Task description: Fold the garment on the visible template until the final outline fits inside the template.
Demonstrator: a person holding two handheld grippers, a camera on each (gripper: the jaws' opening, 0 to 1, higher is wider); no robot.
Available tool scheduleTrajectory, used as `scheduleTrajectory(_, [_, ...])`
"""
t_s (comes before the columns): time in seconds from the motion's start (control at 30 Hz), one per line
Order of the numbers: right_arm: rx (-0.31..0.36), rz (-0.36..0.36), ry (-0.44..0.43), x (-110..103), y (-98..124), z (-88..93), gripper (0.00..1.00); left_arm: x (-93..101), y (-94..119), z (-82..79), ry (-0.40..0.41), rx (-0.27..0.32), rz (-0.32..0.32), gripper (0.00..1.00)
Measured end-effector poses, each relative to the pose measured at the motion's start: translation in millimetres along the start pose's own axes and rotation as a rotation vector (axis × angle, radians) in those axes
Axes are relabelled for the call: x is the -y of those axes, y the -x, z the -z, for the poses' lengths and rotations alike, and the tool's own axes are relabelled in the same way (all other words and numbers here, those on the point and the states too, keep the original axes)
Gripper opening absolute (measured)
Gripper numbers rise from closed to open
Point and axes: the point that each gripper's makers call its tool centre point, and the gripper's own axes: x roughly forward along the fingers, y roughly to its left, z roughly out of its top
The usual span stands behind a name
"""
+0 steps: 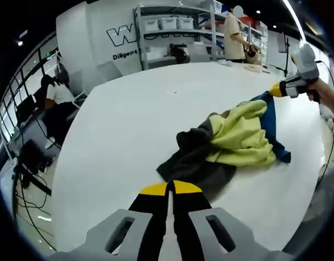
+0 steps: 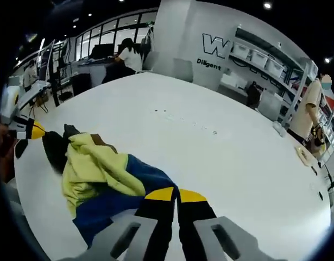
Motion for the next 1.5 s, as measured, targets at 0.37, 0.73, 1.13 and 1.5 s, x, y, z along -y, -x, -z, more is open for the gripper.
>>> scheduleTrajectory(0.37, [-0.083,0.017,0.002,30.2,-12.3,17.7,0.00,-48.1,-0.5,0.0,-0.025,-0.047,-0.063,0.00])
scheduleTrajectory(0.73, [-0.090,0.038,-0.048,40.0,-21.7,32.2,0.00,-77.7,4.7,20.9,-0.012,-0.100,-0.118,0.00])
scheduleTrajectory(1.13, [-0.303,-0.069,-0.023,14.2,-24.4,80.8,0.00,-83.6,9.7,56.0,-0.008,-0.223,-0.142,0.00])
scheduleTrajectory(1.5, [-0.336,-0.083,-0.034,11.6,-28.3,101.9,0.00,-74.4,11.2,79.2,0.021,-0.292,-0.121,0.00])
